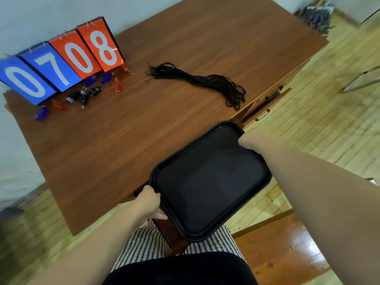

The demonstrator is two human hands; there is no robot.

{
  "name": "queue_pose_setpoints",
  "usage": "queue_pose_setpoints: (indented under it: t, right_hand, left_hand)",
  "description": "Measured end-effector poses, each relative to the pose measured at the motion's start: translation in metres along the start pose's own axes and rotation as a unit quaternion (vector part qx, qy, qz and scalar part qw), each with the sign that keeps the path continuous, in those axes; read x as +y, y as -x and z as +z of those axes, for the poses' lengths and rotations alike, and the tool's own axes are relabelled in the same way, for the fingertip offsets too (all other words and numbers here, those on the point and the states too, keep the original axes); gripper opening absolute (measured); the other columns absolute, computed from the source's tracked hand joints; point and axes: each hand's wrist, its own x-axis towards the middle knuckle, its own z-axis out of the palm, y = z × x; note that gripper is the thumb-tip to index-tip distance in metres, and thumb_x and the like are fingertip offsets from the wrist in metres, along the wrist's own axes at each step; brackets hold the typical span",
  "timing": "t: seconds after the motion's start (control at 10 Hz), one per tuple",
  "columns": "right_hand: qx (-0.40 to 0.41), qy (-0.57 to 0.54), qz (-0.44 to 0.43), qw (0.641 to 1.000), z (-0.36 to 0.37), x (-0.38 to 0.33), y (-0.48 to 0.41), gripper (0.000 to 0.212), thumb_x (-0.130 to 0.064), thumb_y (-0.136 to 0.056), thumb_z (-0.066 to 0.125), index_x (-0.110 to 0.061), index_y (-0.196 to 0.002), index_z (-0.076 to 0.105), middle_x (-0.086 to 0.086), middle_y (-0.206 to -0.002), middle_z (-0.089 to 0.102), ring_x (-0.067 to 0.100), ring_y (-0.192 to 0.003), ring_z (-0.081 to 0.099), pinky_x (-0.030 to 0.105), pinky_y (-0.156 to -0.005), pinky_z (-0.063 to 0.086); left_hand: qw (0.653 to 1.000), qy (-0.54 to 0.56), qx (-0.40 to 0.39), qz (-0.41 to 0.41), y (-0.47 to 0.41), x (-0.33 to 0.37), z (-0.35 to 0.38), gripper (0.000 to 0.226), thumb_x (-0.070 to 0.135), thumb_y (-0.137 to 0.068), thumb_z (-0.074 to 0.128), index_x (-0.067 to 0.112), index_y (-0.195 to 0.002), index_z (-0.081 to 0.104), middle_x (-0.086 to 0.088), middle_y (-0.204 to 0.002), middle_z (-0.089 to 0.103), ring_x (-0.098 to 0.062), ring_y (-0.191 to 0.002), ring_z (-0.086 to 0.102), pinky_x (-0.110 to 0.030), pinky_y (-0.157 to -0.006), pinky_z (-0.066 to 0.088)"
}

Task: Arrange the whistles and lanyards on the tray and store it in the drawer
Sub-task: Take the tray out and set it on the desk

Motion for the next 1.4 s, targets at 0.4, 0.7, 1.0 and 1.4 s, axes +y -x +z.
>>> queue_pose_setpoints:
  t: [0.4,0.7,1.0,1.4]
  right_hand:
    - [0.016,-0.282,-0.046,0.958,-0.025,-0.062,0.0,0.031,-0.015,-0.092,0.057,0.002,-0.118,0.056,0.017,-0.114,0.06,0.031,-0.096,0.059,0.035,-0.069,0.048]
    - [-0.006,-0.333,-0.115,0.936,-0.019,-0.142,0.003,0.057,-0.021,-0.094,0.061,-0.013,-0.147,0.042,0.009,-0.138,0.052,0.031,-0.118,0.055,0.037,-0.082,0.046]
    - [-0.049,-0.303,-0.17,0.936,-0.002,-0.201,-0.012,0.053,-0.028,-0.093,0.063,-0.023,-0.143,0.046,0.003,-0.147,0.045,0.027,-0.131,0.046,0.037,-0.094,0.042]
    - [0.069,-0.245,-0.301,0.919,0.047,-0.223,-0.047,0.046,-0.024,-0.095,0.059,-0.027,-0.14,0.049,-0.008,-0.143,0.047,0.015,-0.135,0.043,0.038,-0.111,0.04]
  left_hand:
    - [0.986,0.103,0.117,0.05,-0.011,0.059,-0.098,0.017,0.01,-0.105,0.039,-0.002,-0.104,0.051,-0.016,-0.092,0.059,-0.032,-0.079,0.062,-0.054,-0.084,0.057]
    - [0.958,0.247,0.139,0.041,-0.039,0.028,-0.151,0.057,0.006,-0.093,0.061,0.02,-0.141,0.034,-0.012,-0.128,0.052,-0.031,-0.108,0.06,-0.051,-0.091,0.054]
    - [0.924,0.346,0.159,0.042,-0.058,0.0,-0.182,0.08,0.009,-0.087,0.069,0.023,-0.153,0.024,-0.01,-0.14,0.044,-0.027,-0.124,0.049,-0.044,-0.108,0.041]
    - [0.919,0.151,0.338,0.138,-0.088,-0.022,-0.2,0.056,0.009,-0.09,0.066,0.023,-0.14,0.047,0.003,-0.128,0.06,-0.013,-0.109,0.058,-0.029,-0.089,0.05]
